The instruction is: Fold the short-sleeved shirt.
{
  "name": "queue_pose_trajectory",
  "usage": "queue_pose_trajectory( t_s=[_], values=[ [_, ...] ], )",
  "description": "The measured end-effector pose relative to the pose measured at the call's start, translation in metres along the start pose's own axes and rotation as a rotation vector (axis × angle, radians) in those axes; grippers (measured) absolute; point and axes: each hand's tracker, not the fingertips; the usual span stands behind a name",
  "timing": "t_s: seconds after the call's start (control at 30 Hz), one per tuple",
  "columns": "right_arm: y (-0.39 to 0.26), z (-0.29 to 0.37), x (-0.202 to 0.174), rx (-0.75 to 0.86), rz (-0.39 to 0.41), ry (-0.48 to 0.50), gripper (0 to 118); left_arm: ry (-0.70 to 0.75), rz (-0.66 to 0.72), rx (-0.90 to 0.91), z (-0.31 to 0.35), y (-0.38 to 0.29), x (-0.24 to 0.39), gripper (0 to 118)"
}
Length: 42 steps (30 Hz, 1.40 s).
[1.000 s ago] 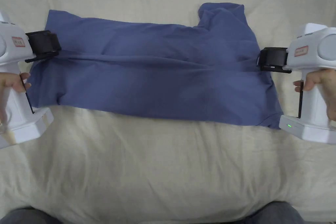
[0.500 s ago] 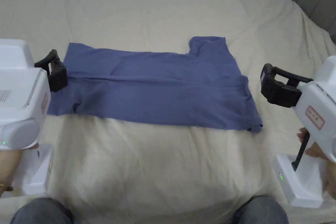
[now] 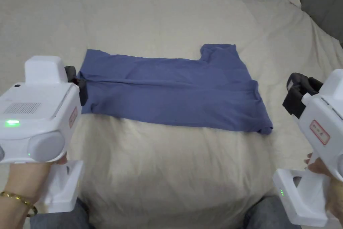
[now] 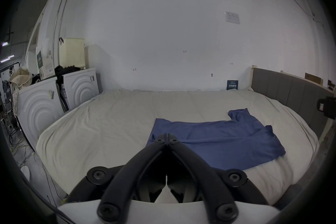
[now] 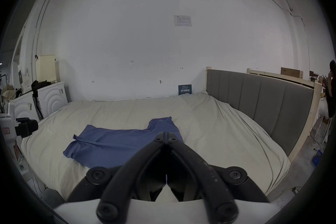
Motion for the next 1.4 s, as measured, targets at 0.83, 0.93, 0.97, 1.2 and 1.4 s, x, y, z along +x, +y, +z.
queue_pose_trajectory(
  t_s=[0.83, 0.93, 0.97, 1.2, 1.4],
  values=[
    [-0.047, -0.072, -0.013, -0.248, 0.078, -0.021, 1, 0.053, 0.141, -0.854, -0.256, -0.069, -0.077, 34],
    [-0.051, -0.078, -0.012, -0.272, 0.091, -0.026, 1, 0.034, 0.065, -0.809, -0.248, -0.071, -0.064, 4],
    [-0.052, -0.08, -0.011, -0.278, 0.091, -0.029, 1, 0.009, 0.044, -0.81, -0.247, -0.07, -0.06, 4],
    [-0.029, -0.111, 0.008, -0.362, 0.032, -0.041, 17, 0.004, 0.066, -0.748, -0.231, -0.041, -0.067, 4],
    [-0.023, -0.187, 0.035, -0.634, 0.008, -0.068, 118, -0.013, 0.109, -0.701, -0.213, -0.022, -0.073, 4]
  ],
)
